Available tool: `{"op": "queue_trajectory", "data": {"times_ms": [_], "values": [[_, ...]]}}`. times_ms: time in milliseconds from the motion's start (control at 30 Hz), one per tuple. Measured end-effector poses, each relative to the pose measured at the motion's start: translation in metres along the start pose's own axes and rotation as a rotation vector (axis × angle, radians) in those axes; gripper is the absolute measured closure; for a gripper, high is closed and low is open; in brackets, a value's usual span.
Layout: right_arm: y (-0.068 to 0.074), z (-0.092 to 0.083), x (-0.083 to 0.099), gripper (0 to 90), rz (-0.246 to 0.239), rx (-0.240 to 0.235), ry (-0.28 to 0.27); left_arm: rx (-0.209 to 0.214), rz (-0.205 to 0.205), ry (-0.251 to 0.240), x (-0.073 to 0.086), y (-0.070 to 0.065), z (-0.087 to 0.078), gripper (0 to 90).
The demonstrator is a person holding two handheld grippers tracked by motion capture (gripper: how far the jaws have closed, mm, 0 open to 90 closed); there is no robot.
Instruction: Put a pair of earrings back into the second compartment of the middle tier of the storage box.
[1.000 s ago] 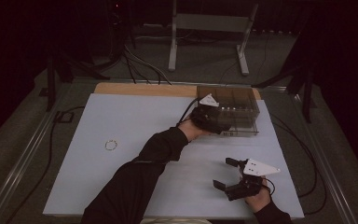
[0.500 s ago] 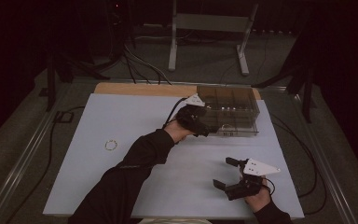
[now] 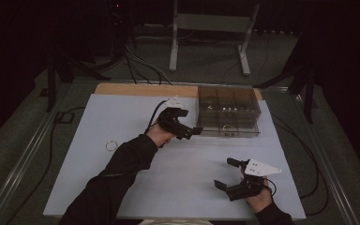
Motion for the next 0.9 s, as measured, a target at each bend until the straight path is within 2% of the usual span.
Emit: {"op": "queue_trajectory", "data": {"times_ms": [233, 333, 400, 600, 900], "values": [[0.0, 0.0, 0.0, 0.0, 0.005, 0.001, 0.0, -0.045, -0.021, -0.004, 0.007, 0.008, -0.022, 0.9], [-0.001, 0.0, 0.0, 0.0, 0.003, 0.001, 0.002, -0.079, -0.007, 0.015, 0.012, 0.012, -0.033, 0.9], [0.0, 0.0, 0.0, 0.0, 0.005, 0.002, -0.001, -0.083, -0.002, 0.015, 0.016, 0.013, -0.04, 0.9], [0.0, 0.001, 0.0, 0.0, 0.002, 0.002, 0.001, -0.102, -0.025, 0.009, 0.024, 0.02, -0.06, 0.9], [0.0, 0.001, 0.0, 0.0, 0.001, 0.004, 0.002, -0.161, -0.042, -0.009, 0.037, 0.032, -0.095, 0.9]]}}
Point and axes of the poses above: each handheld gripper's, and its own axes: z roughly forward along the jaws, x roughly out of its underside, y roughly to its left, the point moved 4 cm from there along z, roughly forward along the jaws, and after that the axes turned 13 degrees about -y, right-handed, at the moved point
